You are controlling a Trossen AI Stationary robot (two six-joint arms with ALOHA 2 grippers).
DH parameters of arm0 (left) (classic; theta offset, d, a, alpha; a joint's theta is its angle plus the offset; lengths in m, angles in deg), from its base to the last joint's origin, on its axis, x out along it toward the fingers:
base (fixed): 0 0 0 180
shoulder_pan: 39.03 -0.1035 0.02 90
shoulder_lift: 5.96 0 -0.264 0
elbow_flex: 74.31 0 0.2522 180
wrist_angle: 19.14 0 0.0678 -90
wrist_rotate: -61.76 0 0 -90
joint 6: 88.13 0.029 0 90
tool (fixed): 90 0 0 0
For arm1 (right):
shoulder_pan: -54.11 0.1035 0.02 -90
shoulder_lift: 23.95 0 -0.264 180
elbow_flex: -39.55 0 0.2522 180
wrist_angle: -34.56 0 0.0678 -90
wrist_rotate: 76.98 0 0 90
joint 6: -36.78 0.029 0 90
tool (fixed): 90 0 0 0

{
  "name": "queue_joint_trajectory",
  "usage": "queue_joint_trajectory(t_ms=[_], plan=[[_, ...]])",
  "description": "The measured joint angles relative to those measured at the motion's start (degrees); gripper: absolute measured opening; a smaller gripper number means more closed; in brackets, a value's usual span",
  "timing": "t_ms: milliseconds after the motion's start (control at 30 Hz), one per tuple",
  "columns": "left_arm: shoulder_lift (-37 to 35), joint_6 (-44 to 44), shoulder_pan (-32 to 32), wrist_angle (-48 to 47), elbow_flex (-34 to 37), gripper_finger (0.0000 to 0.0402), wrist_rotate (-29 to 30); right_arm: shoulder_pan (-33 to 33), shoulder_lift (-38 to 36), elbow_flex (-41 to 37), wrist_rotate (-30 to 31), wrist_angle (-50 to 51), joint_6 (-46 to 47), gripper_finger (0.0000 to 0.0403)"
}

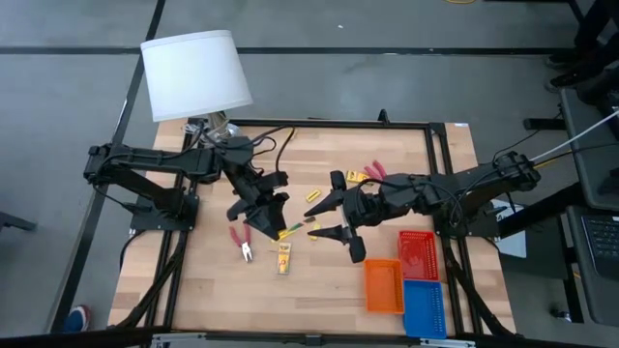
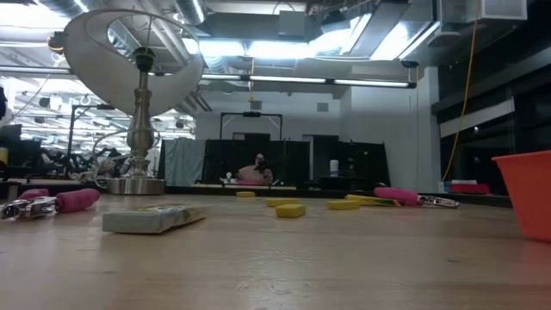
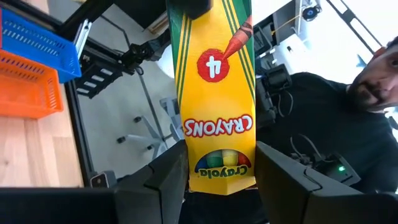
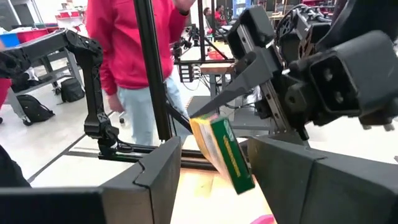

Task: Pick & Place School Supplies
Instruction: Put the yellow crayon box into the red basket

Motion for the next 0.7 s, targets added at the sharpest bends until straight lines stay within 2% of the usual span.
queue_joint_trajectory(t_ms=[167, 567, 700], plan=[[0.0, -0.93, 0.0, 1.26, 0.0, 0.0168, 0.44, 0.0, 0.0, 0.0, 0.63, -0.21, -0.18, 0.0175], [0.0, -0.94, 0.02, 1.52, 0.0, 0.0169, 0.66, 0.0, 0.0, -0.02, 0.41, -0.76, -1.32, 0.0056], [0.0, -0.82, 0.02, 1.54, 0.0, 0.0169, 0.19, 0.02, 0.0, -0.04, 0.13, -1.12, -2.01, 0.0042]])
